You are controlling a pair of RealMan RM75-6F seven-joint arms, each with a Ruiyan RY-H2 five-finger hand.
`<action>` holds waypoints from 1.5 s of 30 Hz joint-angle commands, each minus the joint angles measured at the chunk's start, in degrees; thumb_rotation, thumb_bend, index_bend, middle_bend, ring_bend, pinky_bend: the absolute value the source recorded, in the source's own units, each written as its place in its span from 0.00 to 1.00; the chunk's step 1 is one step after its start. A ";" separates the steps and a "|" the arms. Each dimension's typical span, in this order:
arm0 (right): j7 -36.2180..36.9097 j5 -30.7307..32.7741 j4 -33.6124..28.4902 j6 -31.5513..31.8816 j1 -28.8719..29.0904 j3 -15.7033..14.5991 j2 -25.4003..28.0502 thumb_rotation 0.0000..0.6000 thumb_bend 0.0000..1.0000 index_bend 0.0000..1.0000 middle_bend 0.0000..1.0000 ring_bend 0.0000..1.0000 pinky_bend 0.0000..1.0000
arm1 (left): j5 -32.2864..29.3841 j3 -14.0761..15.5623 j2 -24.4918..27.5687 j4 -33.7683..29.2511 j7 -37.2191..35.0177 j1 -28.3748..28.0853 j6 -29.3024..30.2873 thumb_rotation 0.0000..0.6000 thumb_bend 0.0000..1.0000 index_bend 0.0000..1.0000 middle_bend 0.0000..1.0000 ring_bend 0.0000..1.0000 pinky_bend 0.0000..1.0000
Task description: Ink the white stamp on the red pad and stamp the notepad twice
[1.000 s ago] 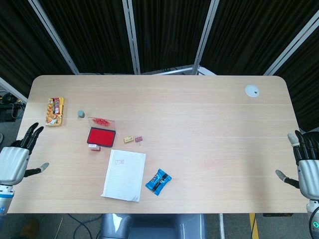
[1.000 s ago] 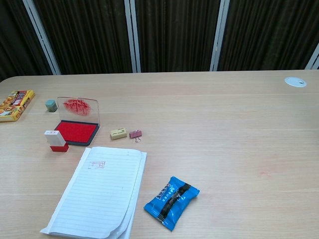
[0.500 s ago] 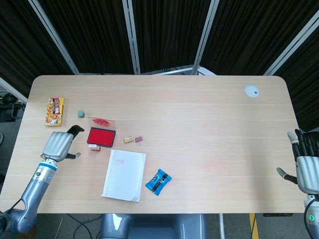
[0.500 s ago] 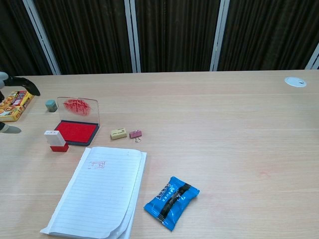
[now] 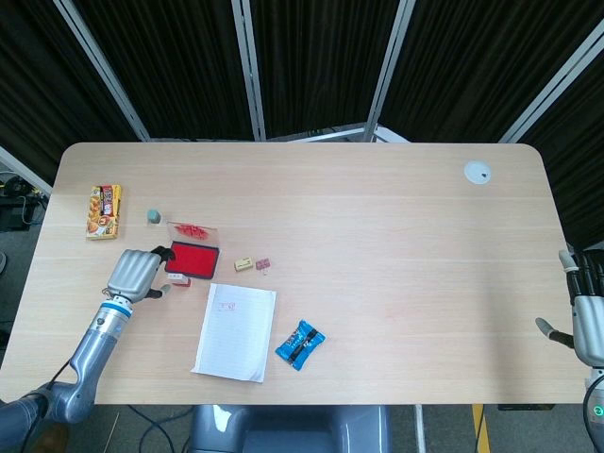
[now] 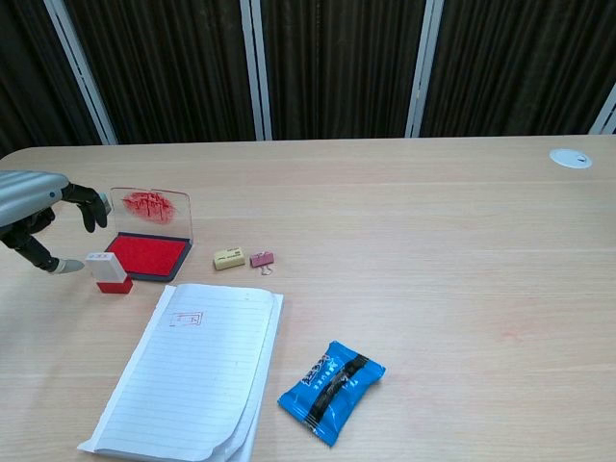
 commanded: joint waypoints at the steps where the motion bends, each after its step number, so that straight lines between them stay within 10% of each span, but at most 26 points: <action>1: 0.44 0.15 0.03 0.05 -0.14 0.02 0.17 1.00 0.00 0.00 0.00 0.00 0.00 | -0.35 0.25 -0.75 0.63 0.11 -0.21 0.11 1.00 0.19 0.35 0.37 0.87 0.87; 45: 0.80 1.88 1.07 -0.96 0.05 0.44 -0.15 1.00 0.00 0.00 0.00 0.00 0.00 | -1.70 1.41 -6.77 8.29 -0.60 -2.56 -1.35 1.00 0.30 0.49 0.50 0.86 0.86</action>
